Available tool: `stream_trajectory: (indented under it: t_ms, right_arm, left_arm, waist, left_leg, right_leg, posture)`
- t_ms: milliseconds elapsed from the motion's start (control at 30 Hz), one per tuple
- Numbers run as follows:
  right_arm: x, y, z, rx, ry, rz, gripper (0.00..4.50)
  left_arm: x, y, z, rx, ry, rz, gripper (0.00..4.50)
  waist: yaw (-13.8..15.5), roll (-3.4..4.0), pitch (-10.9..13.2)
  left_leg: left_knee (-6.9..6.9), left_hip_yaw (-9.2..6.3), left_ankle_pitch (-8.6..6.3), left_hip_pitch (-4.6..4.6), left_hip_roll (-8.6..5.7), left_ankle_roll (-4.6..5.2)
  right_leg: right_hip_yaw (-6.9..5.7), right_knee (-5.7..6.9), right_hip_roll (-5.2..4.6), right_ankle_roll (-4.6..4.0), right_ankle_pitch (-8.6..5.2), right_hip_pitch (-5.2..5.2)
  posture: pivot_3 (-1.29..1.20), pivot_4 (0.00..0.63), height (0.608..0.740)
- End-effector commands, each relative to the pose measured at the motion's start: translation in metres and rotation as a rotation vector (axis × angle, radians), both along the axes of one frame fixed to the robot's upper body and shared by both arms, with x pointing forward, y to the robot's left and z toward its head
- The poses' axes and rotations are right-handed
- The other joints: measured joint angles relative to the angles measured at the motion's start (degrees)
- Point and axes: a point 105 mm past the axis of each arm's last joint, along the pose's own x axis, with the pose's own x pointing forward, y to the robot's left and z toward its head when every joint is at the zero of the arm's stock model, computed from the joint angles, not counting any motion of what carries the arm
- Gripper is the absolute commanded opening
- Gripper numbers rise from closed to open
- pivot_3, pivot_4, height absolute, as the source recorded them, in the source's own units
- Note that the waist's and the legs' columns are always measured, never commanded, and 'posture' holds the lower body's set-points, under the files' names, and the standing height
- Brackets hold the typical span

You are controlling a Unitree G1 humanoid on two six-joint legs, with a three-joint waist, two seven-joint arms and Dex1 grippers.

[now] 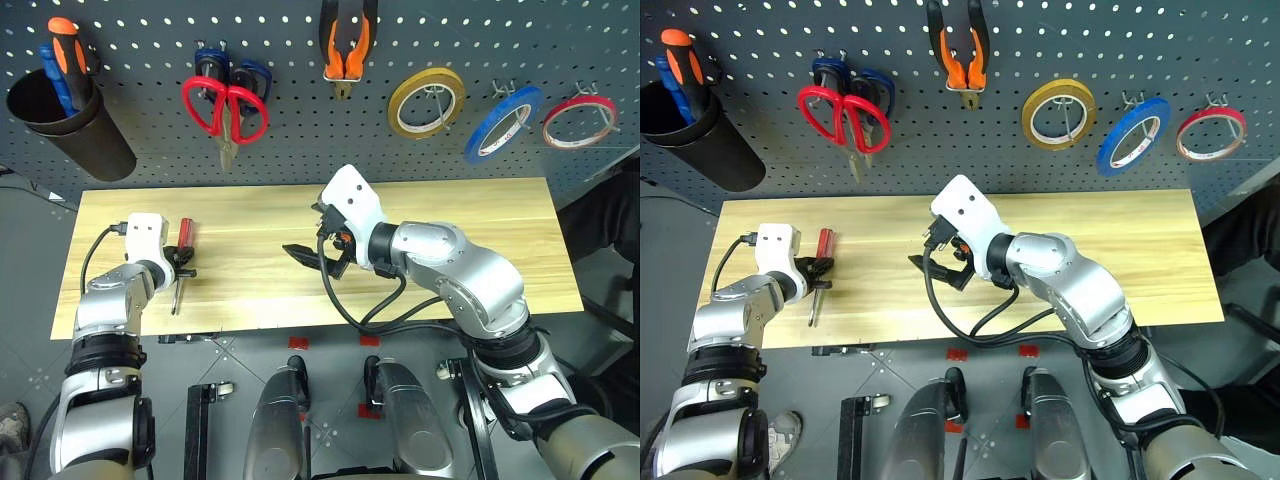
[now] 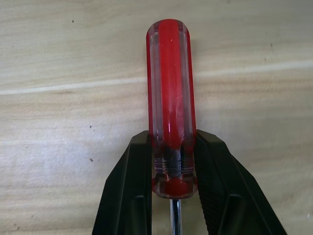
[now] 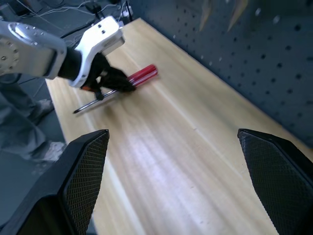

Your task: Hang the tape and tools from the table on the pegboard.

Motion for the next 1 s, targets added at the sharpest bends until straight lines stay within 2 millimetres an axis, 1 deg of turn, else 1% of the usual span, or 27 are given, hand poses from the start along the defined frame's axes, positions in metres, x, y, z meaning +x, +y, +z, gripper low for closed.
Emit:
stream_trajectory:
  t_ms: [33,100,133,200,267,333,367,467,567,633,667,700,733,767,833,900,1000]
  right_arm:
    - [-0.023,0.002,0.014,0.072,-0.122,0.128,4.5]
    - [-0.024,-0.001,0.012,0.083,-0.134,0.13,4.5]
    - [-0.025,-0.004,0.013,0.102,-0.131,0.133,4.5]
    - [-0.032,-0.006,0.018,0.146,-0.122,0.175,4.5]
    - [-0.037,-0.007,0.024,0.176,-0.128,0.204,4.5]
    - [-0.037,-0.007,0.03,0.207,-0.136,0.219,4.5]
    - [-0.037,-0.007,0.033,0.222,-0.139,0.223,4.5]
    - [-0.032,-0.008,0.037,0.244,-0.151,0.208,4.5]
    - [-0.028,-0.01,0.045,0.277,-0.167,0.196,4.5]
    - [-0.025,-0.012,0.049,0.291,-0.171,0.183,4.5]
    - [-0.018,-0.016,0.049,0.264,-0.174,0.129,4.5]
    - [-0.012,-0.019,0.048,0.244,-0.176,0.089,4.5]
    - [-0.009,-0.023,0.051,0.24,-0.18,0.056,4.5]
    - [-0.008,-0.025,0.054,0.243,-0.182,0.039,4.5]
    - [-0.014,-0.025,0.061,0.266,-0.189,0.045,4.5]
    - [-0.019,-0.022,0.064,0.272,-0.191,0.058,4.5]
    - [-0.026,-0.015,0.072,0.303,-0.205,0.086,4.5]
  left_arm:
    - [-0.011,0.003,0.022,0.129,-0.102,-0.052,0.87]
    - [-0.015,0.005,0.039,0.175,-0.209,-0.026,0.87]
    - [-0.023,0.007,0.057,0.251,-0.317,0.006,0.87]
    - [-0.044,0.002,0.08,0.302,-0.472,0.04,0.87]
    - [-0.063,-0.006,0.09,0.319,-0.542,0.058,0.87]
    - [-0.077,-0.017,0.104,0.384,-0.619,0.048,0.87]
    - [-0.083,-0.021,0.115,0.433,-0.668,0.063,0.87]
    - [-0.098,-0.024,0.142,0.538,-0.781,0.131,0.87]
    - [-0.111,-0.036,0.164,0.606,-0.865,0.131,0.87]
    - [-0.115,-0.038,0.178,0.621,-0.911,0.141,0.87]
    - [-0.114,-0.041,0.194,0.622,-0.963,0.136,0.87]
    - [-0.114,-0.043,0.204,0.623,-0.998,0.132,0.87]
    - [-0.111,-0.045,0.219,0.618,-1.044,0.132,0.87]
    - [-0.109,-0.046,0.229,0.612,-1.074,0.133,0.87]
    - [-0.104,-0.045,0.249,0.6,-1.131,0.135,0.87]
    - [-0.1,-0.042,0.259,0.586,-1.156,0.141,0.87]
    - [-0.079,-0.038,0.291,0.489,-1.25,0.134,0.87]
  waist:
    - [0.04,-0.18,-0.11]
    - [0.15,-0.23,-0.15]
    - [0.15,-0.3,-0.2]
    - [0.02,-0.48,-0.4]
    - [-0.06,-0.56,-0.65]
    - [0.06,-0.55,-1.37]
    - [0.12,-0.58,-1.65]
    - [0.27,-0.67,-2.48]
    - [0.36,-0.79,-3.44]
    - [0.49,-0.81,-4.17]
    - [0.56,-0.81,-4.34]
    - [0.68,-0.81,-4.49]
    - [1.04,-0.91,-4.61]
    - [1.2,-1.01,-4.76]
    - [1.54,-1.02,-5.25]
    - [1.53,-1.01,-5.7]
    - [1.48,-1.14,-6.18]
  left_leg:
    - [-0.02,0.0,0.0,-0.01,0.0,0.0]
    - [-0.07,-0.05,0.0,-0.06,0.0,-0.01]
    - [-0.07,-0.08,0.0,-0.09,0.0,-0.02]
    - [0.04,-0.22,0.01,-0.28,0.02,-0.03]
    - [0.07,-0.32,0.01,-0.32,-0.03,-0.02]
    - [0.09,-0.36,0.01,-0.37,-0.1,-0.02]
    - [0.09,-0.42,0.01,-0.38,-0.09,-0.02]
    - [0.12,-0.57,0.02,-0.41,-0.08,0.0]
    - [0.19,-0.63,0.03,-0.47,-0.1,0.0]
    - [0.19,-0.63,0.02,-0.5,-0.12,0.0]
    - [0.19,-0.63,0.02,-0.5,-0.12,0.0]
    - [0.19,-0.65,0.03,-0.5,-0.11,0.0]
    - [0.21,-0.69,0.03,-0.5,-0.1,0.0]
    - [0.22,-0.76,0.09,-0.52,-0.06,-0.07]
    - [0.24,-0.81,0.13,-0.57,-0.02,-0.11]
    - [0.24,-0.78,0.14,-0.57,-0.05,-0.11]
    - [0.24,-0.7,0.14,-0.56,-0.06,-0.11]
  right_leg:
    - [0.0,-0.02,0.0,0.0,0.0,0.0]
    - [0.0,-0.08,-0.04,0.0,0.0,0.0]
    - [0.0,-0.07,-0.05,0.0,0.0,0.0]
    - [-0.05,-0.07,-0.06,-0.02,0.02,-0.07]
    - [-0.12,-0.09,-0.12,-0.02,0.02,0.0]
    - [-0.18,-0.07,-0.18,-0.02,0.03,-0.01]
    - [-0.24,-0.07,-0.17,-0.02,0.03,0.0]
    - [-0.38,-0.02,-0.15,-0.02,0.03,0.04]
    - [-0.41,-0.01,-0.13,-0.01,0.08,0.05]
    - [-0.41,-0.04,-0.13,0.02,0.09,0.04]
    - [-0.42,-0.03,-0.13,0.02,0.09,0.04]
    - [-0.43,-0.02,-0.11,0.02,0.09,0.04]
    - [-0.46,0.03,-0.09,0.02,0.09,0.04]
    - [-0.51,0.06,-0.04,0.0,0.1,0.04]
    - [-0.53,0.05,0.01,-0.08,0.15,0.02]
    - [-0.49,0.01,0.01,-0.07,0.16,0.03]
    - [-0.44,-0.01,0.02,-0.06,0.16,0.02]
  posture:
    - [-0.15,0.364,0.74]
    - [-0.15,0.342,0.74]
    - [-0.15,0.332,0.74]
    - [-0.15,0.323,0.74]
    - [-0.14,0.308,0.74]
    - [-0.13,0.297,0.74]
    - [-0.12,0.288,0.74]
    - [-0.1,0.271,0.74]
    - [-0.08,0.259,0.74]
    - [-0.07,0.251,0.74]
    - [-0.07,0.247,0.74]
    - [-0.07,0.244,0.74]
    - [-0.07,0.24,0.74]
    - [-0.07,0.238,0.74]
    - [-0.08,0.232,0.74]
    - [-0.09,0.227,0.74]
    - [-0.11,0.214,0.74]
